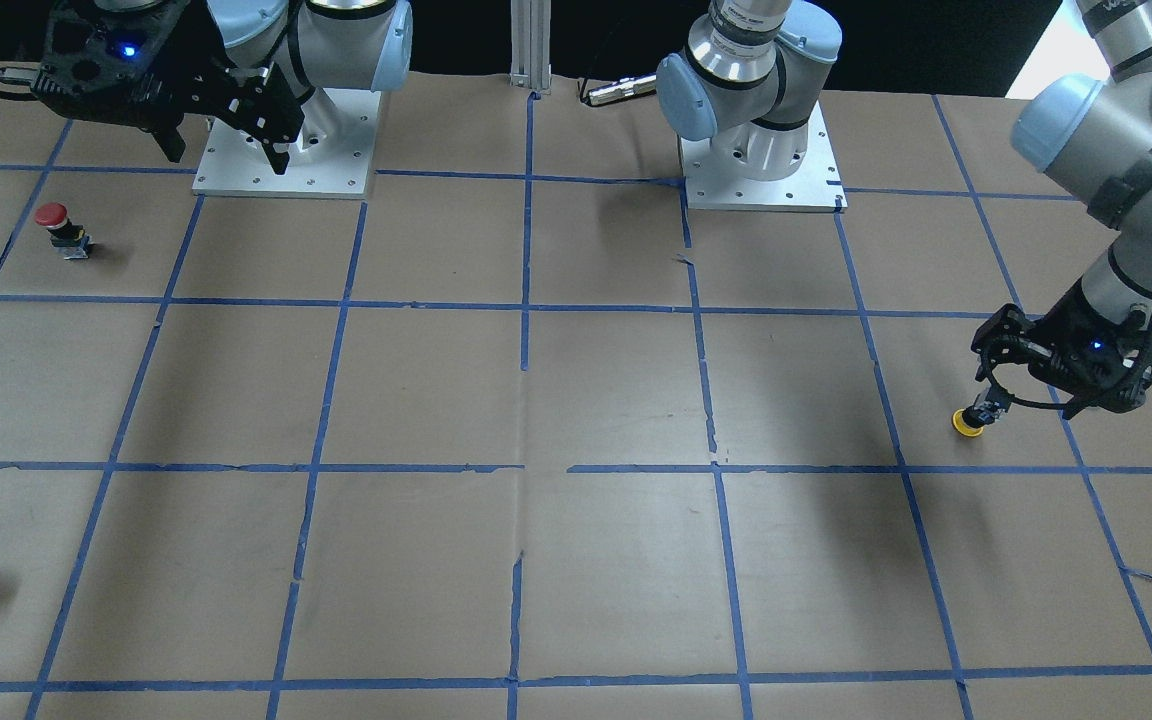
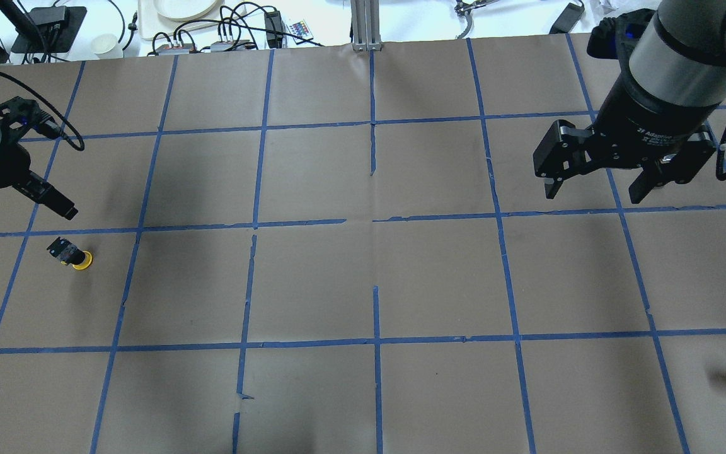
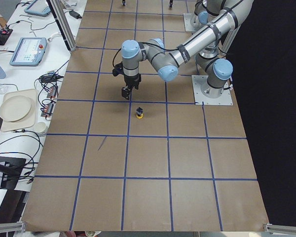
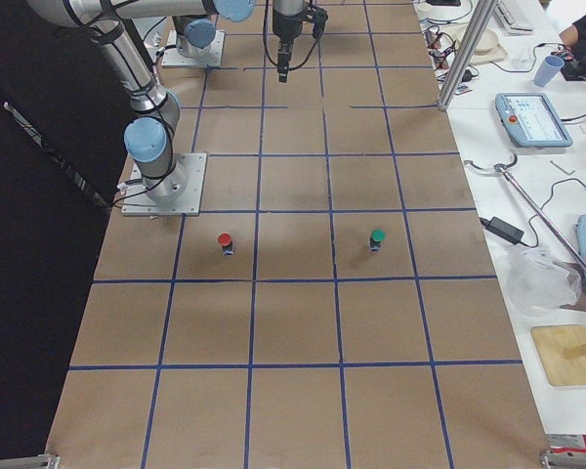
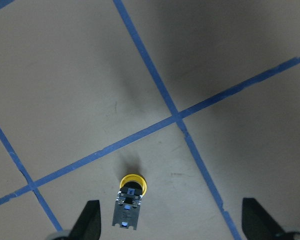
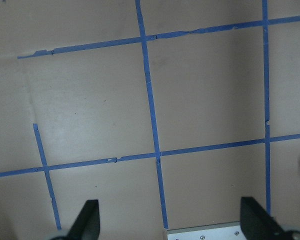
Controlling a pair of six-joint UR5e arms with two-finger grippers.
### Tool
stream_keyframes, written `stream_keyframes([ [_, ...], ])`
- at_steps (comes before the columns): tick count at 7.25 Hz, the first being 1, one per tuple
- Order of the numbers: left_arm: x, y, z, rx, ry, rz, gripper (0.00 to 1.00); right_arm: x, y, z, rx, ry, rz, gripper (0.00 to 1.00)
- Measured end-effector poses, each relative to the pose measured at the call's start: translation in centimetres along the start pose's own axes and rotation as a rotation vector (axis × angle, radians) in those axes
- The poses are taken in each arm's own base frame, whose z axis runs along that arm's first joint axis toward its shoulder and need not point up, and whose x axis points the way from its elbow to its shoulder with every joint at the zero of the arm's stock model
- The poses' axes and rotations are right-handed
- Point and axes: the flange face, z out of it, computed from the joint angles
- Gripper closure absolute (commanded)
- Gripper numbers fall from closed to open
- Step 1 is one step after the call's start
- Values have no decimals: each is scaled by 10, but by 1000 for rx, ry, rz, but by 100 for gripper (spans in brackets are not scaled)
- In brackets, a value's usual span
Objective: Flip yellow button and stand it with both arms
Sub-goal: 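Close the left gripper on the black base of the yellow button, then lift the yellow button with the left gripper while the right gripper approaches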
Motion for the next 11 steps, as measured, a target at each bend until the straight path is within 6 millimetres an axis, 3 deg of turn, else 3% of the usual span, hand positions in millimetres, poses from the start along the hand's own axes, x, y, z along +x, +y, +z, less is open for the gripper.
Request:
stream_keyframes([
  [5,-5,46,81,-8,102,166,2,2,1,-3,12,-4,6,0],
  [6,-10,54,87,-11,110,163,3,2,2,-5,16,-8,8,0],
  [7,-14,58,89,-13,113,161,10,1,1,-7,21,-15,13,0],
  [8,-16,58,93,-11,121,160,20,1,2,-6,19,-17,16,0],
  [9,-16,58,94,-8,125,161,39,2,1,-4,13,-15,19,0],
  [10,-16,57,94,-7,124,163,77,2,-1,-1,6,-11,22,0],
  [11,-16,56,93,-6,120,165,82,3,-2,0,6,-9,24,0],
])
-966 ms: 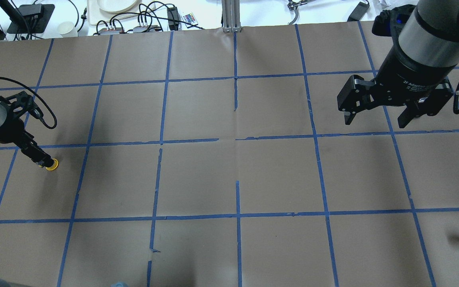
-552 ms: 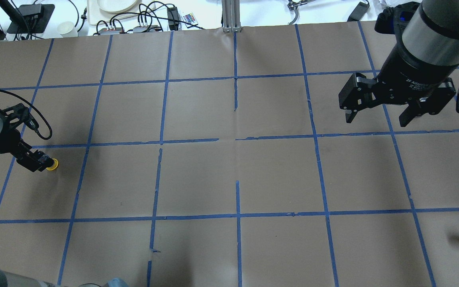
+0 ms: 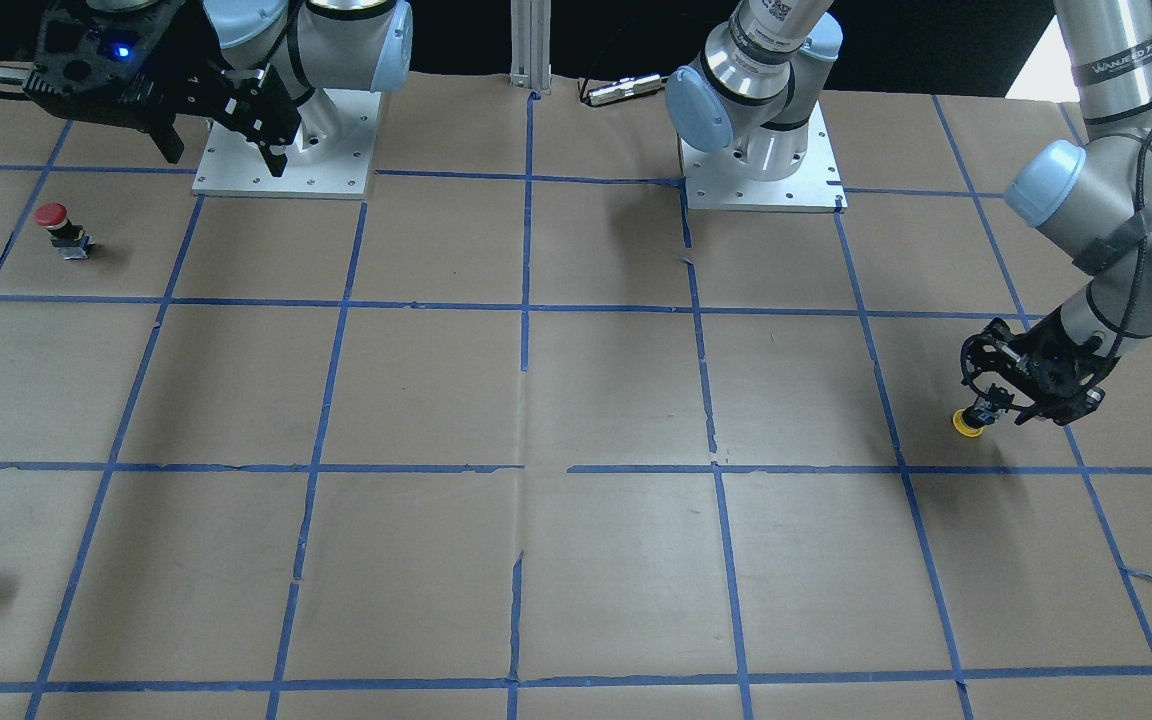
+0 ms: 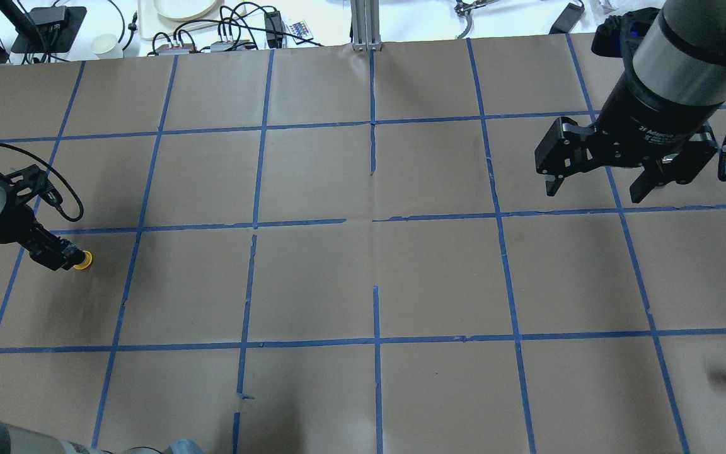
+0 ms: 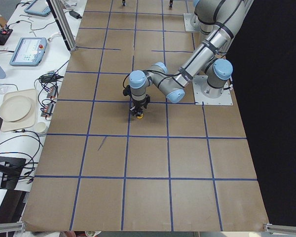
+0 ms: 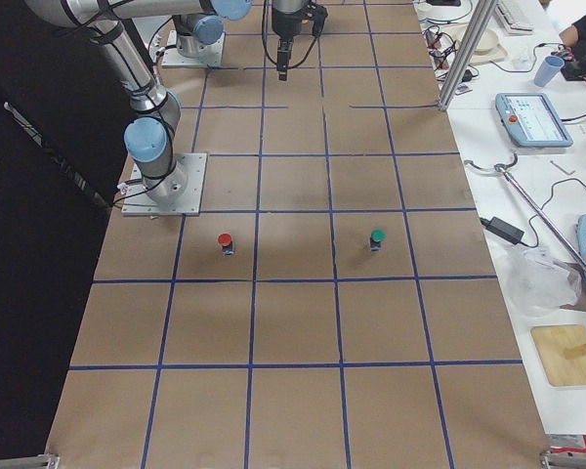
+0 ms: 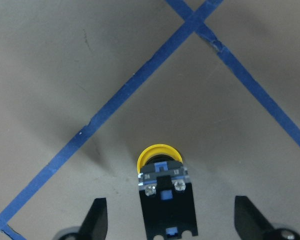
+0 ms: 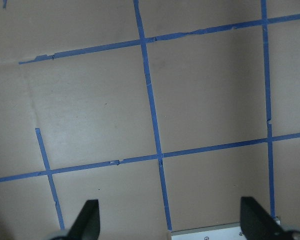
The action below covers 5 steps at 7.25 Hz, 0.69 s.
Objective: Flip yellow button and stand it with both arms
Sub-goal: 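Lift the yellow button with the left gripper while the right gripper approaches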
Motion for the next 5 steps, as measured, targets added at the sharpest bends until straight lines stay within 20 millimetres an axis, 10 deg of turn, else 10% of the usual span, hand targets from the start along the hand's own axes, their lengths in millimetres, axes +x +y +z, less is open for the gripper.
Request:
stream_keyframes([
  [5,10,-14,-22,43,-19,23,93,16,-8,-1,-25,-72,247,0],
])
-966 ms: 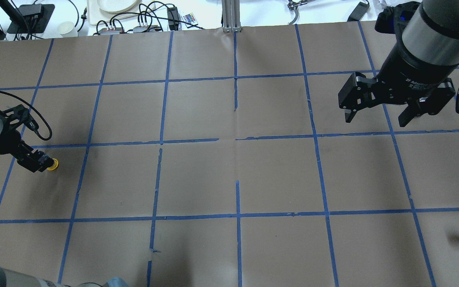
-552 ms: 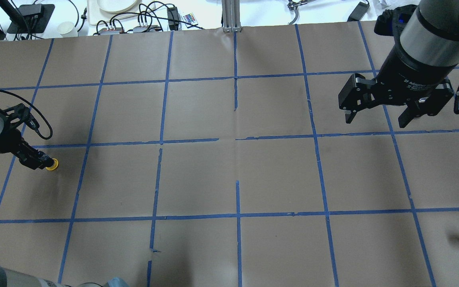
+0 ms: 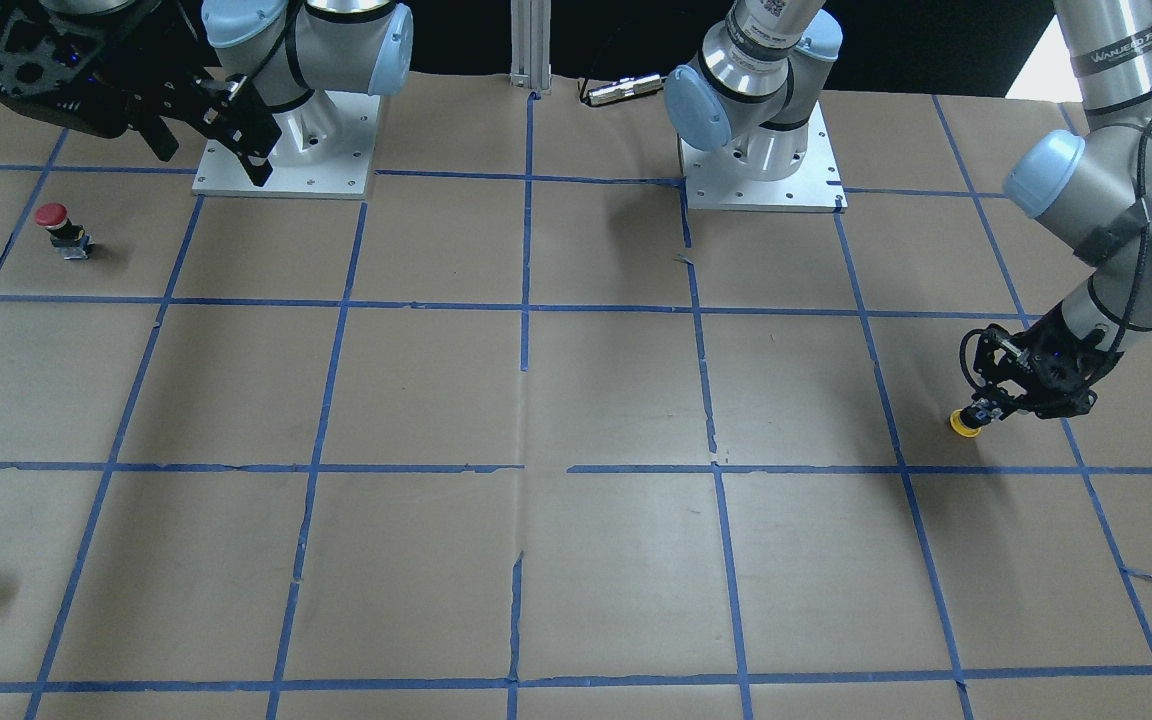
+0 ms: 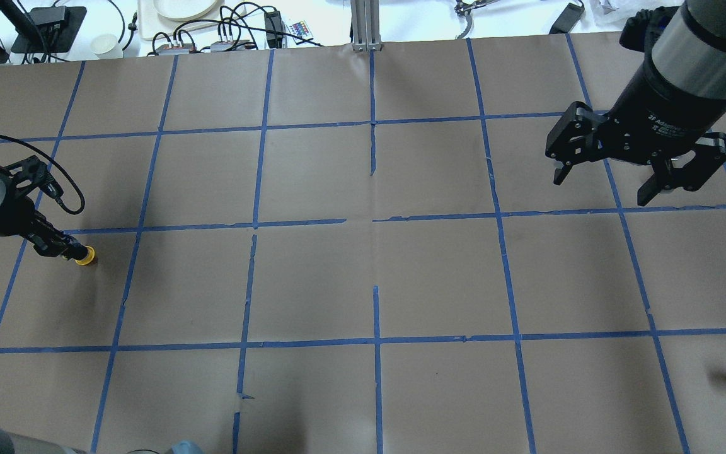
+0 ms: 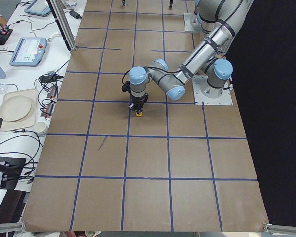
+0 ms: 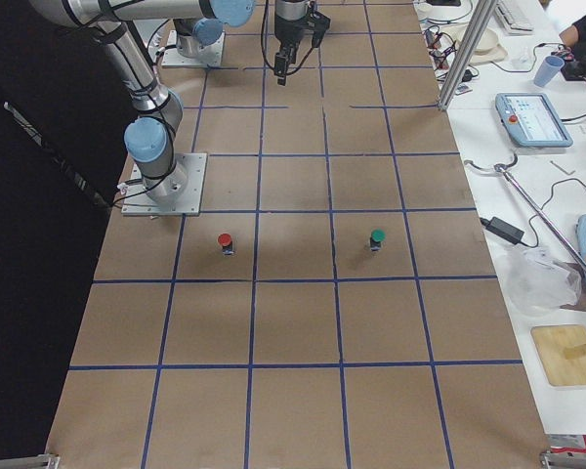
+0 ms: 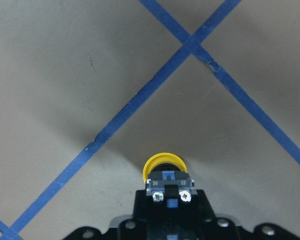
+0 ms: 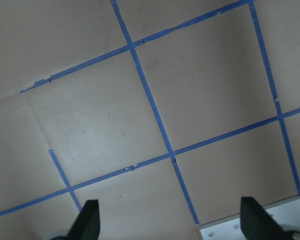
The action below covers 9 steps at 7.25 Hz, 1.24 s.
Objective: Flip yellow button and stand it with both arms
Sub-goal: 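Lift the yellow button with the left gripper while the right gripper approaches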
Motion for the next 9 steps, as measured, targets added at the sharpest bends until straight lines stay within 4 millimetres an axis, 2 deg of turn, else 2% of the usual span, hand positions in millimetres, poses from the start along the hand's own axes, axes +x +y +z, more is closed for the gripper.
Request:
stream_keyframes([
  [1,13,-12,-15,48,17,6,94,0,-2,0,-23,-43,93,0],
  [2,37,-30,-32,131,79,-15,95,-3,-4,1,-49,-79,176,0],
  [3,67,-54,-47,205,170,-51,95,-7,-6,4,-82,-126,250,0],
  [5,132,-113,-70,366,359,-133,97,-11,-11,8,-175,-223,415,0],
  [7,192,-164,-81,469,546,-231,98,5,-23,14,-304,-306,550,0],
  [9,241,-204,-92,529,748,-379,97,36,-41,22,-487,-437,704,0],
])
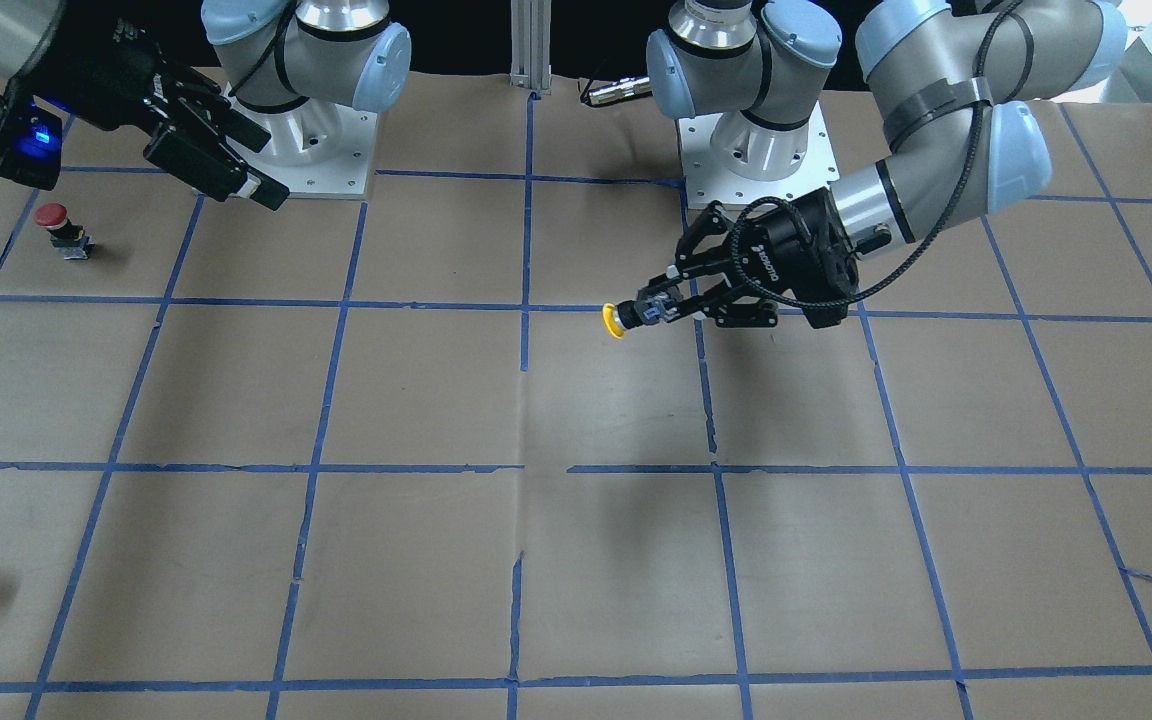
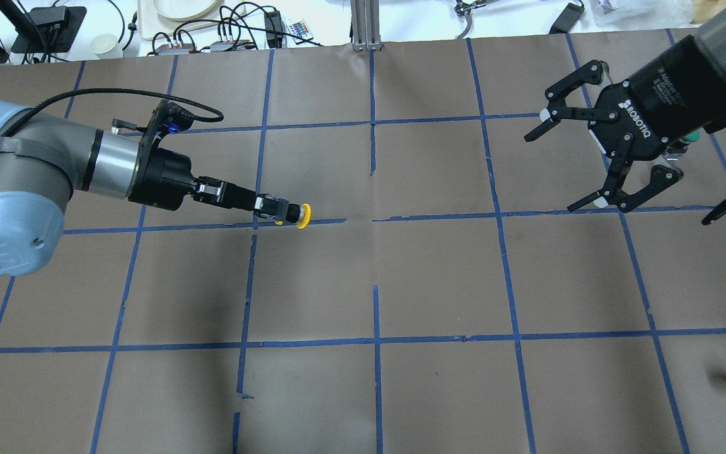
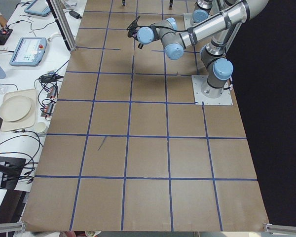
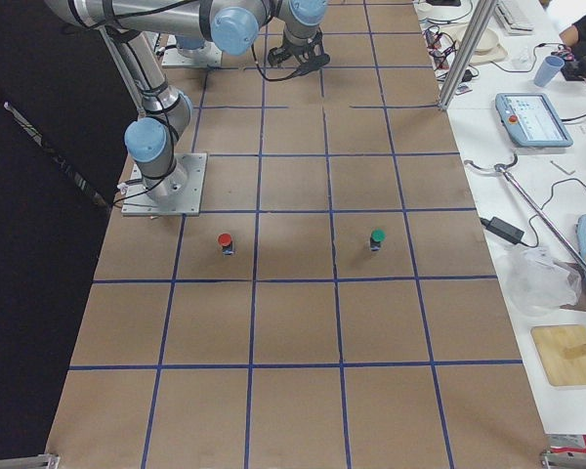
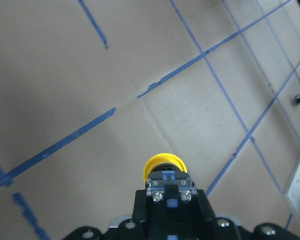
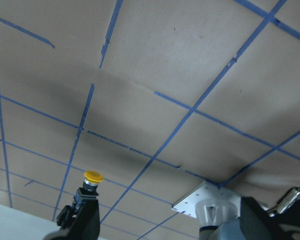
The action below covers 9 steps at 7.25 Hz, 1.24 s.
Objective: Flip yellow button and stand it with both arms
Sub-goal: 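Lift the yellow button with the left gripper while the right gripper approaches, then bring the right gripper onto the yellow button held by the left gripper and close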
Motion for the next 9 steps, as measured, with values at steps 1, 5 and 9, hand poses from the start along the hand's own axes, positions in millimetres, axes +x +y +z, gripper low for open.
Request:
stream_keyframes([
  [1,25,-4,16,25,81,-57,98,0,-16,0,-104,-49,71,0],
  [5,99,-21,42,114,375,-197,99,3,-49,32,-389,-172,241,0],
  [9,114,-36,44,117,442,-347,99,4,-37,50,-579,-279,386,0],
])
